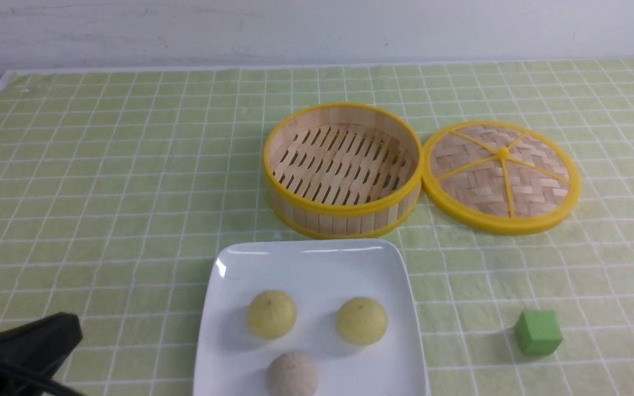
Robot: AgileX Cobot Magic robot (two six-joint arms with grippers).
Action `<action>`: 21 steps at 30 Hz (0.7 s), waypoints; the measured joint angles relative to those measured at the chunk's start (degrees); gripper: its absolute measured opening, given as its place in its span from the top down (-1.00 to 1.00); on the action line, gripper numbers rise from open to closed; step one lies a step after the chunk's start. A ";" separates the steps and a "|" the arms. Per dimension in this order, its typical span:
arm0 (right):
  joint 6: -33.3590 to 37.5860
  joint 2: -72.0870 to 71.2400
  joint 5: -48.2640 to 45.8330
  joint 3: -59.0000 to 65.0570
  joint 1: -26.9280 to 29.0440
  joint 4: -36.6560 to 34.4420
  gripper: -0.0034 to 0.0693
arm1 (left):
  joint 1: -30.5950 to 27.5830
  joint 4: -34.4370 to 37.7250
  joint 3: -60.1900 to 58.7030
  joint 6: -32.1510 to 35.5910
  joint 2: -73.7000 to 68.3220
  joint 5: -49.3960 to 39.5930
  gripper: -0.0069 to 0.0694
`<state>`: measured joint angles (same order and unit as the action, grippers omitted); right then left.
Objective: Put the steamed buns into the plate on the green tablecloth.
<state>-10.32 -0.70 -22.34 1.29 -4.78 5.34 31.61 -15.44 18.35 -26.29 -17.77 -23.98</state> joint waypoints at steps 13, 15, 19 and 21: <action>0.17 0.00 -0.05 0.00 0.00 0.00 0.68 | -26.56 10.21 -19.92 17.83 17.68 7.47 0.63; 0.17 0.00 -0.05 0.00 0.00 0.00 0.68 | -27.45 10.10 -19.92 18.25 18.20 6.28 0.63; 0.17 0.00 -0.05 0.00 0.00 0.00 0.66 | -29.51 10.10 -19.92 18.53 18.41 3.90 0.61; 0.17 0.00 -0.05 0.00 0.00 0.00 0.65 | -30.31 9.94 -19.92 18.65 18.41 3.51 0.60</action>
<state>-10.15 -0.70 -22.39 1.29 -4.78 5.34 1.30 -5.49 -1.57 -7.64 0.64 -20.47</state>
